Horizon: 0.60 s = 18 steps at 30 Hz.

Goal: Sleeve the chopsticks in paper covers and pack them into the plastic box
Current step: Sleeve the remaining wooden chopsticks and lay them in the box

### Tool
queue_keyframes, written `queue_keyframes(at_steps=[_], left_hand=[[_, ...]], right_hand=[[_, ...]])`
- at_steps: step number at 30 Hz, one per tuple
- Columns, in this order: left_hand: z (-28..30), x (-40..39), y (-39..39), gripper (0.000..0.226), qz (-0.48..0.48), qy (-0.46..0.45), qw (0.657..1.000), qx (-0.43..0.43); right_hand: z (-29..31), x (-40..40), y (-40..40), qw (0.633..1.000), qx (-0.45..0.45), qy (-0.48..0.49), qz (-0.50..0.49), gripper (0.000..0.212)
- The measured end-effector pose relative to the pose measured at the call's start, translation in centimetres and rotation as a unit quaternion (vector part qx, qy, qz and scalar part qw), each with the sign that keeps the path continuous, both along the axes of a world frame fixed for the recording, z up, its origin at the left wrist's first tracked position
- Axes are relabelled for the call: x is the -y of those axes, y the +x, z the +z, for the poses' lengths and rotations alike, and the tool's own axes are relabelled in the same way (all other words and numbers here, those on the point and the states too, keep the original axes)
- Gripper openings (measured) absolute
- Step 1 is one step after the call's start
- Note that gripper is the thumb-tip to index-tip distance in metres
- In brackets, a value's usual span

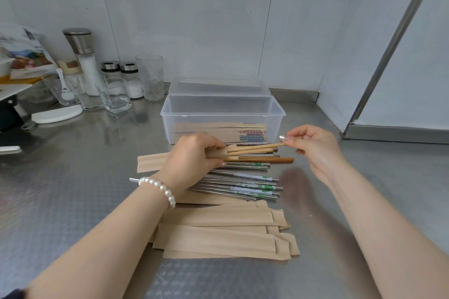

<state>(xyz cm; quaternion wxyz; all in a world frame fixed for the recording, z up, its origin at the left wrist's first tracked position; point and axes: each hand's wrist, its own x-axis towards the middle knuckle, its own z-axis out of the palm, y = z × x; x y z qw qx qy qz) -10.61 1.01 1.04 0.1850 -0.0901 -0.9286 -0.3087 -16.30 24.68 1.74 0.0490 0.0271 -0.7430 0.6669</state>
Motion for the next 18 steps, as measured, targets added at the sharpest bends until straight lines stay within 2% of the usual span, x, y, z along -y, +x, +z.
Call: queue_keyframes(at_steps=[10, 18], left_hand=[[0.0, -0.6, 0.3, 0.034, -0.019, -0.007, 1.0, -0.003], [-0.1, -0.5, 0.3, 0.036, -0.022, -0.011, 1.0, -0.006]], right_hand=[[-0.4, 1.9, 0.8, 0.997, -0.012, 0.013, 0.071, 0.022], [-0.4, 2.0, 0.9, 0.997, -0.004, 0.023, 0.072, 0.015]])
